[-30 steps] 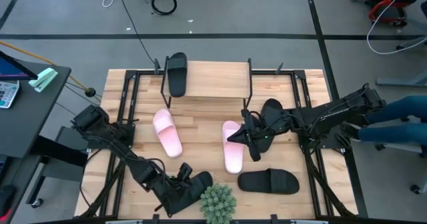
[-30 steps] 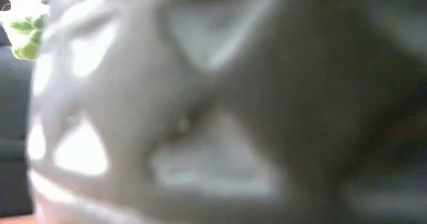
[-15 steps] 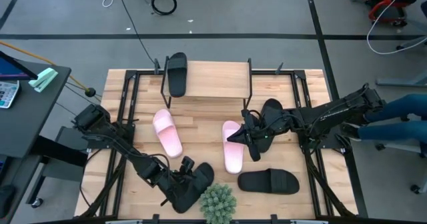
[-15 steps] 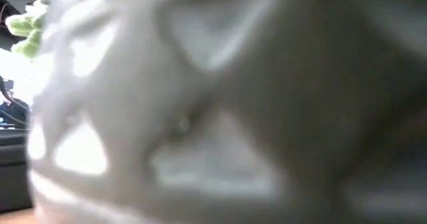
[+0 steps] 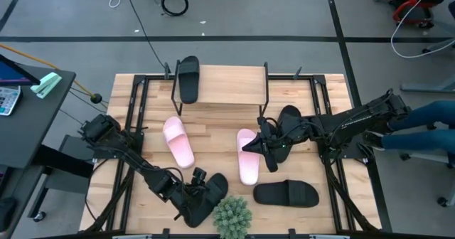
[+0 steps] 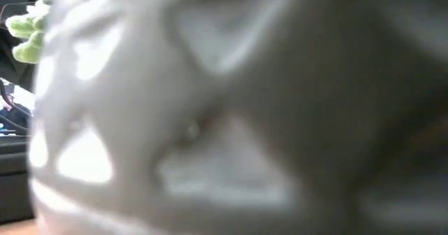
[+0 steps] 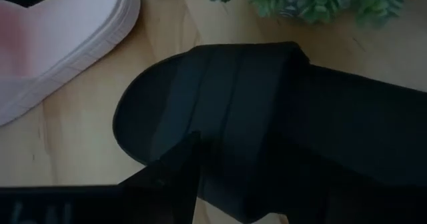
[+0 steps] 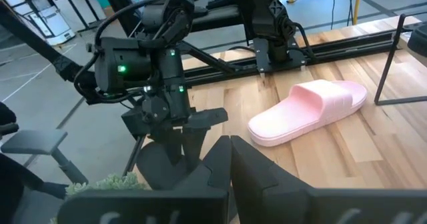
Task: Pick and place slides into the shelf
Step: Put the black slides on the shelf
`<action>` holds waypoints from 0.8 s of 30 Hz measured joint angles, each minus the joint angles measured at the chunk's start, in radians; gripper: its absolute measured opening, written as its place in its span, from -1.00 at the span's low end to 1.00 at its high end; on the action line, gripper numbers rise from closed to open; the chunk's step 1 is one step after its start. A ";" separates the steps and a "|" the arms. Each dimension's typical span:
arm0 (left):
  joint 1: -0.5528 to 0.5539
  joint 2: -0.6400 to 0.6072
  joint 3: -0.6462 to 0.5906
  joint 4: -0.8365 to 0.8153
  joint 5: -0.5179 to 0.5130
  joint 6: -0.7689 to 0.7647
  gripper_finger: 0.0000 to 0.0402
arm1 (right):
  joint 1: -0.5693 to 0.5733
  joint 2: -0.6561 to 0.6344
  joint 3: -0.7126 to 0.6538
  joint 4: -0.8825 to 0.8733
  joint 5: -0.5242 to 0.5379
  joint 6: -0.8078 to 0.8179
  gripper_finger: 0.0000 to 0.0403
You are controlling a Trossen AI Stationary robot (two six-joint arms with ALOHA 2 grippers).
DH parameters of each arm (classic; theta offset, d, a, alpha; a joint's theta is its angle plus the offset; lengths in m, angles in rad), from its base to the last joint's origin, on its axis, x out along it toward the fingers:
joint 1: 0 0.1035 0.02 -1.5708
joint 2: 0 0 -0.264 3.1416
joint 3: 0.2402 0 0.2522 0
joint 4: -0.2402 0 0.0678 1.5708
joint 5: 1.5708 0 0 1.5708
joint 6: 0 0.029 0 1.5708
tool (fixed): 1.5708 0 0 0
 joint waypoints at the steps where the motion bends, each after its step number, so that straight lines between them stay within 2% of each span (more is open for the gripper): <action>1: 0.000 0.003 0.001 0.000 -0.004 0.015 -0.12 | 0.000 0.000 0.000 -0.001 0.000 0.000 -0.93; 5: 0.000 0.010 0.001 -0.007 -0.107 0.044 -0.13 | 0.000 0.000 0.000 -0.004 0.000 -0.006 -0.93; 9: 0.016 0.012 -0.001 -0.013 -0.165 0.048 -0.22 | 0.000 0.000 0.000 -0.004 0.000 -0.006 -0.93; 14: 0.062 0.012 -0.001 -0.041 -0.169 0.048 -0.47 | 0.000 0.000 0.000 -0.004 0.000 -0.007 -0.93; 19: 0.090 0.007 -0.001 -0.041 -0.202 0.053 -0.88 | 0.005 0.000 0.000 -0.005 0.000 -0.007 -0.93; 21: 0.088 -0.002 0.000 -0.050 -0.246 0.053 -0.93 | 0.007 0.000 0.000 -0.007 0.000 -0.008 -0.93; 24: 0.077 -0.031 0.033 -0.145 -0.339 0.003 -0.89 | 0.017 0.000 0.000 -0.030 0.000 -0.008 -0.93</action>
